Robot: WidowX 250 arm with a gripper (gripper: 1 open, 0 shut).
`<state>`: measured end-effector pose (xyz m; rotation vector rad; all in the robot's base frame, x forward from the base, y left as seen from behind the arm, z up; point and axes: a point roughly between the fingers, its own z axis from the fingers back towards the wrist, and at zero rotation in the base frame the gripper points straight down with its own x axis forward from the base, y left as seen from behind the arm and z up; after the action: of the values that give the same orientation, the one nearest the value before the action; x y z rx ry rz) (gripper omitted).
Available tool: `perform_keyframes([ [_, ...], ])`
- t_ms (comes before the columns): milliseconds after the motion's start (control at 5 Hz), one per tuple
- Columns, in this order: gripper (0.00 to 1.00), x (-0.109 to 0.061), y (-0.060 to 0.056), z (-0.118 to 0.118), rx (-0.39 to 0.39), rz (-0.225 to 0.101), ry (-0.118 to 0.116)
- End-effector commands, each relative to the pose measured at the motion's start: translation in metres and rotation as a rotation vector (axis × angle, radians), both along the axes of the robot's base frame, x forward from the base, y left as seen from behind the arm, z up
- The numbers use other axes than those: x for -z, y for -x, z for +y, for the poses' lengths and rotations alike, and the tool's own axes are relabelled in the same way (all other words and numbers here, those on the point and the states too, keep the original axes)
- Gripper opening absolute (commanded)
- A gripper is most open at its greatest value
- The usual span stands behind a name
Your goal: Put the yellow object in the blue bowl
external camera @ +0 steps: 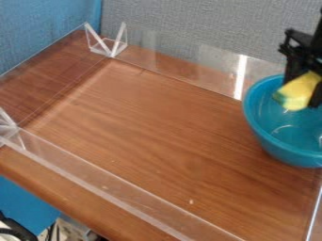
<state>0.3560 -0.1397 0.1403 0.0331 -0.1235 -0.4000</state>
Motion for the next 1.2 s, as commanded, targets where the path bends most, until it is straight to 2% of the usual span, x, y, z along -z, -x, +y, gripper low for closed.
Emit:
perform_keyframes([
  [0,0.00,-0.023,-0.004,0.024,-0.103,-0.067,0.034],
  [200,0.00,-0.008,0.000,0.044,-0.179,-0.040,0.048],
  [400,0.00,-0.001,0.002,0.054,-0.163,-0.032,0.040],
  [600,0.00,-0.004,0.000,0.058,-0.146,-0.039,0.042],
  [800,0.00,-0.008,-0.004,0.050,-0.154,-0.049,0.051],
  [1000,0.00,0.004,0.004,0.031,-0.102,-0.037,0.071],
])
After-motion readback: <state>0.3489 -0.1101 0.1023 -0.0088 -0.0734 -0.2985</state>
